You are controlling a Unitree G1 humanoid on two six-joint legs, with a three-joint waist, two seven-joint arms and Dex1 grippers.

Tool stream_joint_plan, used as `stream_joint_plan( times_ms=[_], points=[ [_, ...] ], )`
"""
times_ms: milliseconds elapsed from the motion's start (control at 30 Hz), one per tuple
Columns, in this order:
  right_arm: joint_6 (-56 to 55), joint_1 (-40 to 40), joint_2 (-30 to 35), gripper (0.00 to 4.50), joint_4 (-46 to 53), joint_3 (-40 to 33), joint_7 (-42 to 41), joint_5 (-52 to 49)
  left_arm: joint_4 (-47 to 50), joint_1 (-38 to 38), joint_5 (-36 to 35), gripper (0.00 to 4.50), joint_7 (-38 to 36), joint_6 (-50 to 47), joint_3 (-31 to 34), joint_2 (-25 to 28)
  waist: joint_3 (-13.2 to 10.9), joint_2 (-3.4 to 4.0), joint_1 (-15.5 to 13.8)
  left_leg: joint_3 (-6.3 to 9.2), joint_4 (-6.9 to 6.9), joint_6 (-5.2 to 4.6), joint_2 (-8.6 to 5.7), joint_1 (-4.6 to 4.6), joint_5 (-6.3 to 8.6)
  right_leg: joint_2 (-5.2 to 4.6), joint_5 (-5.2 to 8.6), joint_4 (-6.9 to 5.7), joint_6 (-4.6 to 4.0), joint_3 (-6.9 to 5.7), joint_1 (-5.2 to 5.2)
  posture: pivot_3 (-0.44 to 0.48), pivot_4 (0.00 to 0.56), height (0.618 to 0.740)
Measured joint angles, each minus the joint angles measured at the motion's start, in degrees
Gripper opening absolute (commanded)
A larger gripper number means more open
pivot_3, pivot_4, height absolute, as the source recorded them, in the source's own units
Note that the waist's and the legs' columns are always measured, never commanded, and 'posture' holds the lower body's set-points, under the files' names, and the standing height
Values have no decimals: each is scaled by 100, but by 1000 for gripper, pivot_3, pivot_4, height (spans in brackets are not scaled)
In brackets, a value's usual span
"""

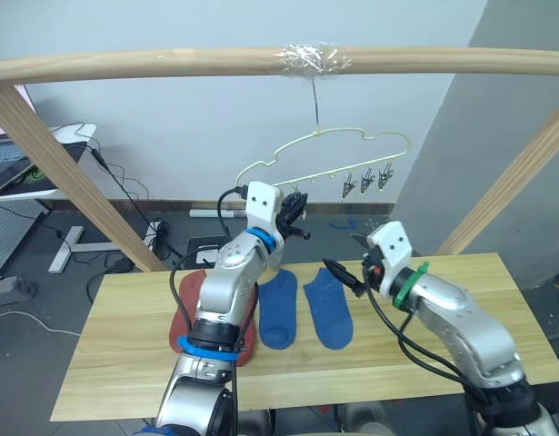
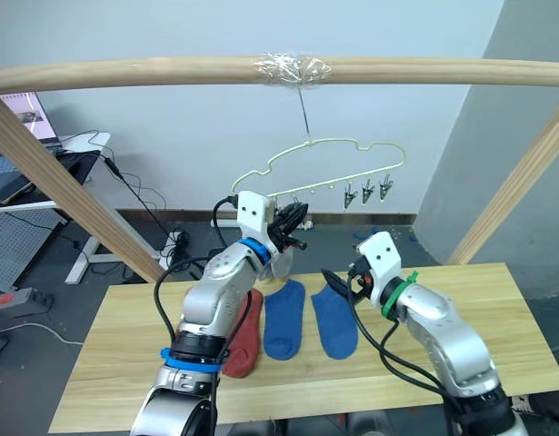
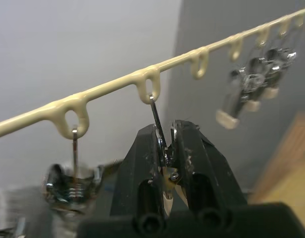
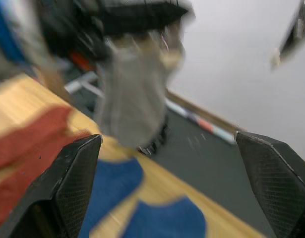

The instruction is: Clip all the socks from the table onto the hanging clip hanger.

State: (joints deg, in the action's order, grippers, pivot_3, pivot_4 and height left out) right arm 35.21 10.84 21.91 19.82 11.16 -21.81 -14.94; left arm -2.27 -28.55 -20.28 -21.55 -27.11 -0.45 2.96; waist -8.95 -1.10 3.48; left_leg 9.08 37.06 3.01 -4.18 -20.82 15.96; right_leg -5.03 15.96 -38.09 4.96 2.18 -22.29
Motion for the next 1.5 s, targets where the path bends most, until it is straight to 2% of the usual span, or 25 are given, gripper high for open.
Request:
stream_joint_plan(
  times_ms=[200, 333, 567, 767, 867, 1233, 1367, 1500],
  points=[
    [-515, 756, -454, 4500, -1914, 960, -83, 922, 427, -250, -1205, 172, -413, -1857, 572, 781, 0, 1, 135, 2, 2, 1, 0, 3, -1, 2, -1, -4, -1, 2, 1, -81, 131, 740],
    [-700, 1099, -980, 4500, -2987, 1048, -58, 1139, 467, -341, -1834, 172, -396, -2671, 943, 885, 0, 1, 137, 7, 1, 1, 0, 1, -1, 1, -1, 0, -2, 1, -1, -66, 137, 740],
    [-955, 1275, -1130, 4500, -4335, 1187, 59, 1684, 665, -294, -1996, 172, -157, -2860, 1102, 1003, 0, 1, 120, 4, 0, 2, -2, -1, -1, -2, -1, 2, -2, 5, -3, -48, 132, 740],
    [-1003, 1227, -1103, 4500, -4411, 1018, 29, 1811, 901, -134, -2017, 172, -148, -2886, 1089, 1027, 1, 2, 120, 3, 1, 2, -2, 3, -1, -1, -2, -6, -2, 7, -3, -46, 130, 740],
    [-1057, 1151, -1106, 3926, -4384, 1016, -112, 1821, 901, -127, -2017, 172, -142, -2881, 1091, 1033, 4, 1, 119, 4, 1, 2, -2, 3, -1, -1, -2, -4, -3, 6, -1, -43, 123, 740],
    [-1518, 648, -888, 69, -4087, 941, -421, 1833, 901, -101, -2051, 172, -134, -2909, 1117, 1072, 15, 1, 113, 4, 2, 3, -2, 4, -2, -1, -2, -6, -3, 6, -1, -45, 110, 740],
    [-1531, 563, -943, 25, -3889, 745, -426, 1772, 901, -103, -2287, 172, -7, -3075, 1258, 978, 16, 1, 113, 3, 2, 3, -2, 3, -2, -1, -3, -5, -3, 9, -2, -46, 100, 740],
    [-1373, 568, -1005, 25, -2956, 523, -514, 1569, 899, -118, -2621, 172, 130, -3369, 1415, 895, 19, 1, 118, 5, 1, 3, -1, 2, -2, -1, -3, -4, -2, 7, -4, -51, 95, 740]
  ],
)
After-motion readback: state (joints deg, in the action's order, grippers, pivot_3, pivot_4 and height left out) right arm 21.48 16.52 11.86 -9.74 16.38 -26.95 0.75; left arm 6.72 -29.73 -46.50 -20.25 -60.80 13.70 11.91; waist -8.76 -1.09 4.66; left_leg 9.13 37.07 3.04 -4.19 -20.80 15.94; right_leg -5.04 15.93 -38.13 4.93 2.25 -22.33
